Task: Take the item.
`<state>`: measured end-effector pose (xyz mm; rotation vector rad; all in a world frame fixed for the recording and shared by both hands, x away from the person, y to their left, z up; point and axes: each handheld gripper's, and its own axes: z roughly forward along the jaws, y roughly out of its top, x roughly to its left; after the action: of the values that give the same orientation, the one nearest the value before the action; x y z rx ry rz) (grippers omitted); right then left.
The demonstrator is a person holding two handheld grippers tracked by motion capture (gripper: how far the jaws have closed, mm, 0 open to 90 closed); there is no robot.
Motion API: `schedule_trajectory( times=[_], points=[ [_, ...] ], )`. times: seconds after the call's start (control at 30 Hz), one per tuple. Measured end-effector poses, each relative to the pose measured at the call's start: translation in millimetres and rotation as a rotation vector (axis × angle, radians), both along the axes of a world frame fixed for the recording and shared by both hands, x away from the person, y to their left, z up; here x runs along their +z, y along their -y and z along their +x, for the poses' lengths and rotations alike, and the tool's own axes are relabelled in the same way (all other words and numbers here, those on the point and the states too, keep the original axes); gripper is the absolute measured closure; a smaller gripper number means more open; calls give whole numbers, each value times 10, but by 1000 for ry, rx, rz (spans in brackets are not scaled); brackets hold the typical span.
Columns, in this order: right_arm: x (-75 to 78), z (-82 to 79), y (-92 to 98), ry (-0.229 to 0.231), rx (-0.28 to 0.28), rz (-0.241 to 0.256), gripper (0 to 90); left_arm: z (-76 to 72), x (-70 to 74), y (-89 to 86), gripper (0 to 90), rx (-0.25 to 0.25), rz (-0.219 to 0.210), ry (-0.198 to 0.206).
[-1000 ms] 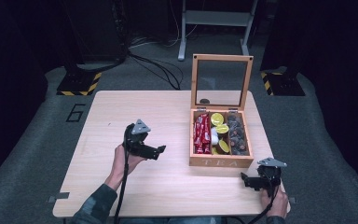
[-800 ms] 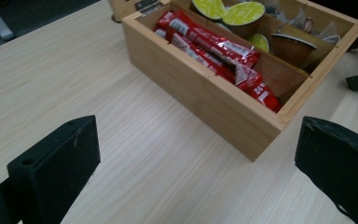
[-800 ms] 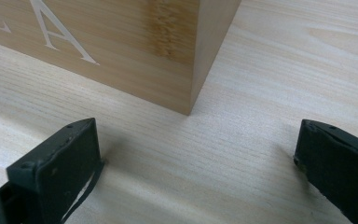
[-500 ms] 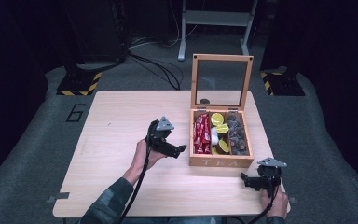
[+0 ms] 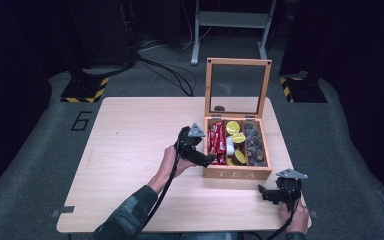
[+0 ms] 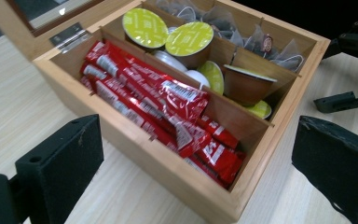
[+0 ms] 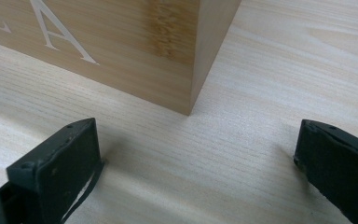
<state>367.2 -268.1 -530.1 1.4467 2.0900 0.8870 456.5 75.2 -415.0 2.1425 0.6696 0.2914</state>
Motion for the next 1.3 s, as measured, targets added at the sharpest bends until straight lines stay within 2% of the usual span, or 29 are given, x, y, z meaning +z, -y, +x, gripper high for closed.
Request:
schedule_trajectory(
  times=[0.67,0.8,1.3],
  points=[
    [0,0,0,1,0,0,0,91,-75,570,79,-95,20,-11],
    [0,0,-1,0,-1,0,0,107,-100,698,135,-119,35,-6],
    [0,0,0,0,0,0,0,146,-239,916,243,-137,82,-23]
  ],
)
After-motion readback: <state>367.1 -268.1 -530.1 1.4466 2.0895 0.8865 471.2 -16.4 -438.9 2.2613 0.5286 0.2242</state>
